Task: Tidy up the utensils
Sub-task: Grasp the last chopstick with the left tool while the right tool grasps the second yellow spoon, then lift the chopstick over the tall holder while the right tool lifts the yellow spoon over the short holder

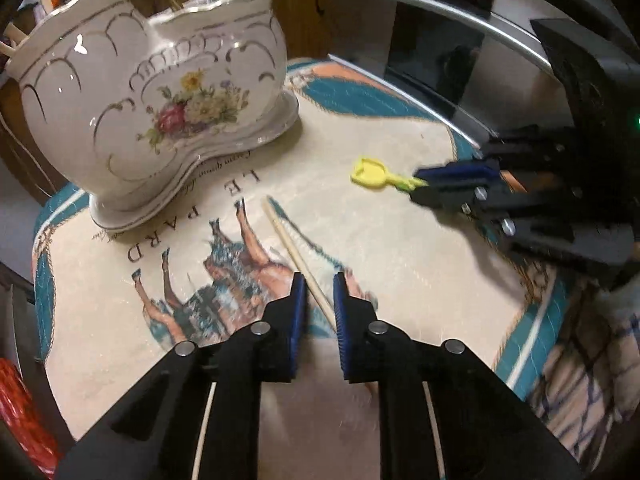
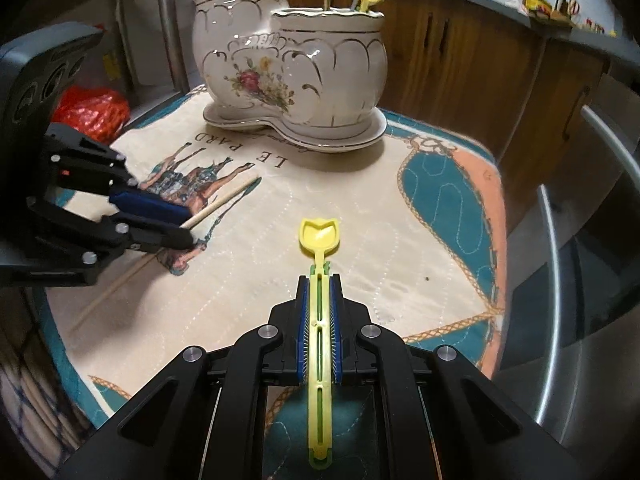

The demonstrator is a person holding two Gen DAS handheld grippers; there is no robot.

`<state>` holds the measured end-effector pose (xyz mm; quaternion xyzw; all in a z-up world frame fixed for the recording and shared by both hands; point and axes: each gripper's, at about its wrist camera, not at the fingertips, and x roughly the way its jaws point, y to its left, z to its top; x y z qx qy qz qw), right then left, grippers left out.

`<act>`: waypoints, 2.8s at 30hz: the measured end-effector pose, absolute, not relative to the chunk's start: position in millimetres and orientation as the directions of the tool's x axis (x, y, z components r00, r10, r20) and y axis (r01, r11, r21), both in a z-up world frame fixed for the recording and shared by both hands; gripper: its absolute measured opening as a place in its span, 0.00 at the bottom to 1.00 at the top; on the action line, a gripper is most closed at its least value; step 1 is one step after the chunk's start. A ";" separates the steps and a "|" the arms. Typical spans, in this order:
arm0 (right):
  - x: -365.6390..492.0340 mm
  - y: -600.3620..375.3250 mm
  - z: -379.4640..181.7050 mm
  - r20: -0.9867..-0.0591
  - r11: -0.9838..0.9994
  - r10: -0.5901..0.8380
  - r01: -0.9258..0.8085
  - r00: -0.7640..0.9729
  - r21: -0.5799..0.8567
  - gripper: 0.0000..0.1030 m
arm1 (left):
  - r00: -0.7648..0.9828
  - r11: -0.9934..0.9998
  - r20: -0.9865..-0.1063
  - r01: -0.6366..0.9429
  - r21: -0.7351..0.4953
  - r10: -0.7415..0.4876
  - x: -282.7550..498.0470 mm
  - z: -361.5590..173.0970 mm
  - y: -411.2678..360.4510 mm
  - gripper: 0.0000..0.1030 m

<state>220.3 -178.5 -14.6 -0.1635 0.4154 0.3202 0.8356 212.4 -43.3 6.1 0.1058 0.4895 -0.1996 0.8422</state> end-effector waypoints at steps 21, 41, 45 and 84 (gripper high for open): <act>259.9 -126.9 -5.4 -0.984 0.661 0.100 -0.749 0.149 -0.046 0.10 | 0.184 0.829 -0.983 0.551 0.099 -0.005 239.4 9.4 -67.1 0.07; 246.0 -166.7 51.7 -0.774 0.709 0.525 -0.685 0.355 0.168 0.10 | 0.588 0.883 -0.693 0.442 -0.157 -0.418 184.3 49.8 -0.2 0.04; 243.2 -172.7 61.8 -0.678 0.692 0.623 -0.679 0.389 0.247 0.10 | 0.665 0.876 -0.580 0.430 -0.217 -0.470 178.3 62.1 4.5 0.04; 308.4 -146.1 124.9 -0.260 0.628 0.778 -0.699 0.572 0.342 0.10 | 0.956 0.921 -0.077 0.248 -0.301 -0.283 248.4 169.7 71.0 0.04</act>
